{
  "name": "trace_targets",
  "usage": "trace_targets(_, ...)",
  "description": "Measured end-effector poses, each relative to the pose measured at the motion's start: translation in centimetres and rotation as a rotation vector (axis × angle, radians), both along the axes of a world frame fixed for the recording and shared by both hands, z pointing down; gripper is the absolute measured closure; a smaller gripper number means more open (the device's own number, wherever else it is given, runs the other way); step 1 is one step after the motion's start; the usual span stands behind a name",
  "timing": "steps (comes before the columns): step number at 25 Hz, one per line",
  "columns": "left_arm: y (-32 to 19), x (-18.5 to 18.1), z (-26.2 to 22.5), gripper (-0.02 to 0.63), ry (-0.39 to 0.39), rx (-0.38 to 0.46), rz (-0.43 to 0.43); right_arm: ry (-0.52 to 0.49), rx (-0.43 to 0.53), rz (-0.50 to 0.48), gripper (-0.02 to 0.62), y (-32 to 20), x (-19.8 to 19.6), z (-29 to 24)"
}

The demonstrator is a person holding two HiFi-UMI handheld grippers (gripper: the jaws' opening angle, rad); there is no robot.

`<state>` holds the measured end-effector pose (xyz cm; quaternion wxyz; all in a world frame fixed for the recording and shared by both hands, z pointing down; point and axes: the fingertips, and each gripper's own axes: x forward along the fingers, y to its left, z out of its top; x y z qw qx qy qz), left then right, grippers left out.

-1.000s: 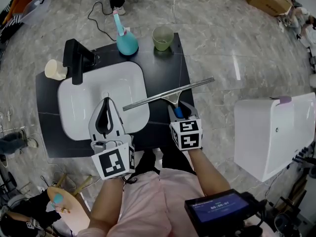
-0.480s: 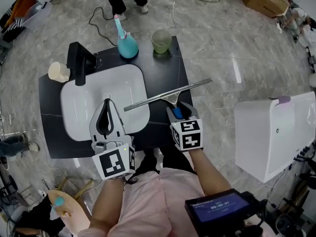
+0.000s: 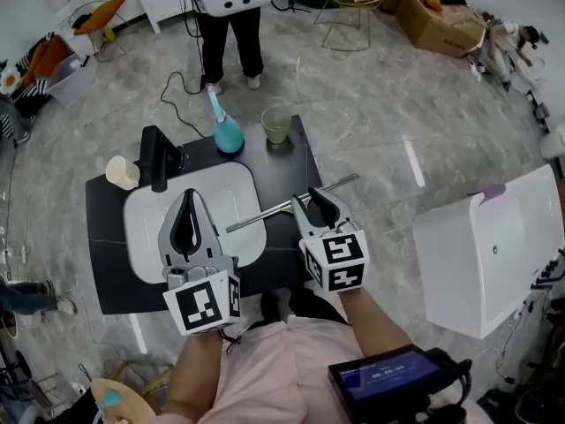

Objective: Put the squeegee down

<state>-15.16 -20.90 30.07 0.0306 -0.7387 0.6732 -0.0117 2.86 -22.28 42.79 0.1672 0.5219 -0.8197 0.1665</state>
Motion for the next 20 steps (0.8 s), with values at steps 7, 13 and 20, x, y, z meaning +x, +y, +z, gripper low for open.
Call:
trace_targets(7, 0.6, 0.7, -5.3, 0.597, 0.013, 0.097, 0.038, -0.017, 0.227, 0.029, 0.554, -0.1, 0.3, -9.2)
trace_targets(13, 1.4, 1.8, -7.8, 0.597, 0.019, 0.143, 0.083, -0.018, 0.341, 0.047, 0.594, 0.8, 0.7, -13.6)
trace_targets(20, 1.9, 2.4, -8.2, 0.597, 0.026, 0.148, 0.110, -0.008, 0.370, 0.066, 0.597, 1.8, 1.1, -14.3)
